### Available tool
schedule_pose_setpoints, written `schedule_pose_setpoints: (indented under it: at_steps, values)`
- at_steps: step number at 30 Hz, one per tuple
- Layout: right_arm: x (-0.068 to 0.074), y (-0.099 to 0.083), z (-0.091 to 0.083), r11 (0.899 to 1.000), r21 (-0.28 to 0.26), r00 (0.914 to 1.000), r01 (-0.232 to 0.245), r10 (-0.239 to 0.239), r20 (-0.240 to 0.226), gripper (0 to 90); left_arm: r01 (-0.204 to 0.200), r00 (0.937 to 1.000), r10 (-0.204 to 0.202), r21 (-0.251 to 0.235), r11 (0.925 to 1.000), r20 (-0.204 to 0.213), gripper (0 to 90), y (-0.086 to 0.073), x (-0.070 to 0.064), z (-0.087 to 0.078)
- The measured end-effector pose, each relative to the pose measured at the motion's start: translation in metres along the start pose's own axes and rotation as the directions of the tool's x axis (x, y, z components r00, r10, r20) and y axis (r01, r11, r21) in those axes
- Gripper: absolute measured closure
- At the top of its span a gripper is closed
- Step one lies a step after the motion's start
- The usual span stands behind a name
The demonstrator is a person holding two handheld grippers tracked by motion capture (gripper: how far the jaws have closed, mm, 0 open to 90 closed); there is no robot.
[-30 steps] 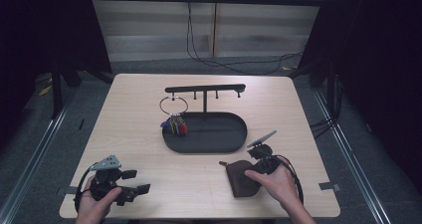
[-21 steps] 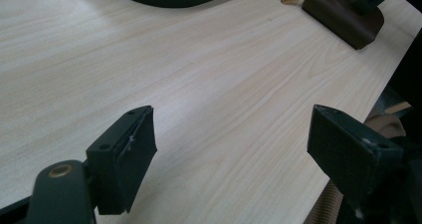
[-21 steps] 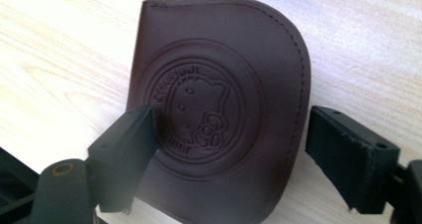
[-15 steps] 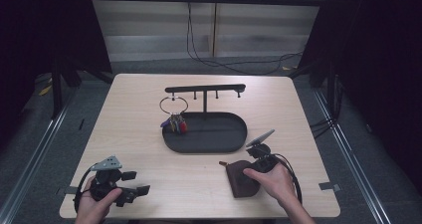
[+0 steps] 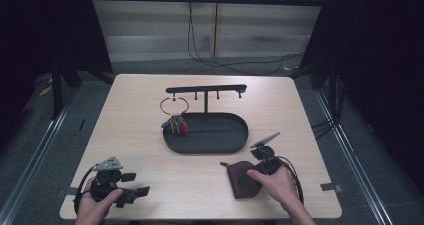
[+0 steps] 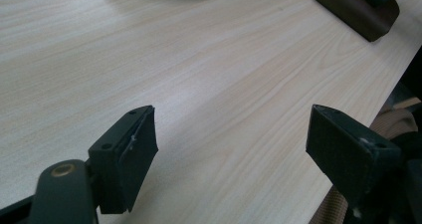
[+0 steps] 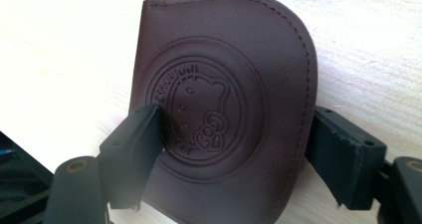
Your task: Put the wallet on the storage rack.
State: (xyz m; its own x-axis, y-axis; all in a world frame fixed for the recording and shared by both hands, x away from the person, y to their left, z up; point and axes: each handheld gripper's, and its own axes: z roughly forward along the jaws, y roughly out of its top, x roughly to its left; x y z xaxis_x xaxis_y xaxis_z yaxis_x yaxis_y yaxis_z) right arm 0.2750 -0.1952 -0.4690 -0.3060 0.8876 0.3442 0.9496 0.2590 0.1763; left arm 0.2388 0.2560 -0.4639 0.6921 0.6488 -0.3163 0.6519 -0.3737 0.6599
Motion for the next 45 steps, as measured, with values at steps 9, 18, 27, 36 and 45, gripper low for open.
schedule_pose_setpoints:
  at_steps: [9,18,27,36,45]
  values:
    - [-0.006,0.000,-0.009,0.999,-0.043,0.9994,-0.031,0.031,-0.014,48.3,0.005,0.9999,-0.005,0.006,1.0000,0.011,20.0,0.000,0.001,0.001]
    - [-0.007,0.003,-0.019,0.996,-0.081,0.9990,-0.041,0.040,-0.022,70.1,0.001,0.9998,-0.001,0.011,0.9999,0.021,20.0,-0.001,0.000,0.001]
    - [-0.012,0.003,-0.029,0.989,-0.118,0.9928,-0.087,0.076,-0.092,80.2,0.014,0.9998,-0.014,-0.005,0.9999,0.013,20.0,-0.003,0.002,-0.002]
    - [-0.015,0.004,-0.037,0.986,-0.140,0.9890,-0.091,0.073,-0.129,83.3,0.010,0.9998,-0.010,-0.003,0.9999,0.017,20.0,-0.003,0.002,-0.002]
    - [-0.001,0.009,-0.047,0.992,-0.117,0.9989,-0.044,0.042,-0.020,83.3,0.011,0.9998,-0.011,-0.006,0.9999,0.018,20.0,-0.003,0.002,-0.002]
